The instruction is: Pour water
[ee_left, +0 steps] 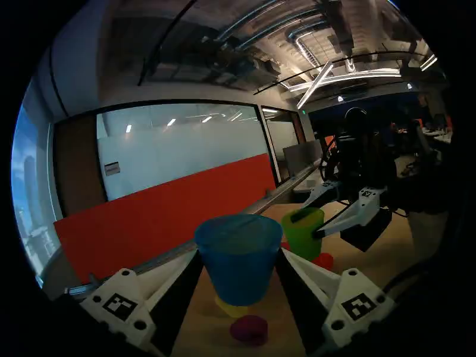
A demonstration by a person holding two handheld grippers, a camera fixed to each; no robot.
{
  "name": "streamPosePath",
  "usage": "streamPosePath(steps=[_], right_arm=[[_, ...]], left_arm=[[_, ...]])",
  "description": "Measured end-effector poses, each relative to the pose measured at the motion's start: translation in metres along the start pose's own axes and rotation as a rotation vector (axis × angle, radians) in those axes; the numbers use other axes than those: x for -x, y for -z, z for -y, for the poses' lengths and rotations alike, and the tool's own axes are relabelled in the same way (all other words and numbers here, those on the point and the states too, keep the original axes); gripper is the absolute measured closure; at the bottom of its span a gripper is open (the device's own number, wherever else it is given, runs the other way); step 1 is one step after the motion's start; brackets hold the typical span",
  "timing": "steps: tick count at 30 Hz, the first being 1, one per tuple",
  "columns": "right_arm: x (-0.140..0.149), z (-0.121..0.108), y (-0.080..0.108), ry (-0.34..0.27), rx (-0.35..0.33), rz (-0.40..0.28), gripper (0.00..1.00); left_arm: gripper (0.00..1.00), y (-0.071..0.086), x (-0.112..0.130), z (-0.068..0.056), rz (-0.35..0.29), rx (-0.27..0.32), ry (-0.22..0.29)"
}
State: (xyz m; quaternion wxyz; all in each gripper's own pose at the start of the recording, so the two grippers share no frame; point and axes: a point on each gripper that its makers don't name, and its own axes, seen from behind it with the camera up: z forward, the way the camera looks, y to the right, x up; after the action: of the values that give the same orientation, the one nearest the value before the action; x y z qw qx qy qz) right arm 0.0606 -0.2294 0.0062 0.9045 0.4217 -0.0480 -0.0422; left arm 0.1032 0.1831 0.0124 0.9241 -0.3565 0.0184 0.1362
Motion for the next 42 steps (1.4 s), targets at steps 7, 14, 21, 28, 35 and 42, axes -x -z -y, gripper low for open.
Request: streamPosePath(steps=[7,14,21,28,35,42], right_arm=[[0.008,0.012,-0.006,-0.003,-0.028,0.007,0.08],[0.012,0.021,-0.011,-0.005,-0.051,0.009,0.09],[0.016,0.028,-0.016,-0.019,-0.068,0.008,0.09],[0.018,0.034,-0.017,-0.017,-0.084,0.005,0.09],[0.018,0.042,-0.018,-0.011,-0.099,0.007,0.09],[0.017,0.050,-0.020,-0.006,-0.116,0.009,0.09]], left_arm=[[0.18,-0.002,-0.010,0.006,0.004,-0.019,-0.066],[0.18,-0.004,-0.022,0.011,0.000,-0.038,-0.137],[0.18,-0.007,-0.031,0.012,0.001,-0.049,-0.199],[0.18,-0.009,-0.044,0.014,0.002,-0.063,-0.265],[0.18,-0.010,-0.052,0.016,0.006,-0.079,-0.331],[0.18,-0.009,-0.053,0.016,0.012,-0.082,-0.384]])
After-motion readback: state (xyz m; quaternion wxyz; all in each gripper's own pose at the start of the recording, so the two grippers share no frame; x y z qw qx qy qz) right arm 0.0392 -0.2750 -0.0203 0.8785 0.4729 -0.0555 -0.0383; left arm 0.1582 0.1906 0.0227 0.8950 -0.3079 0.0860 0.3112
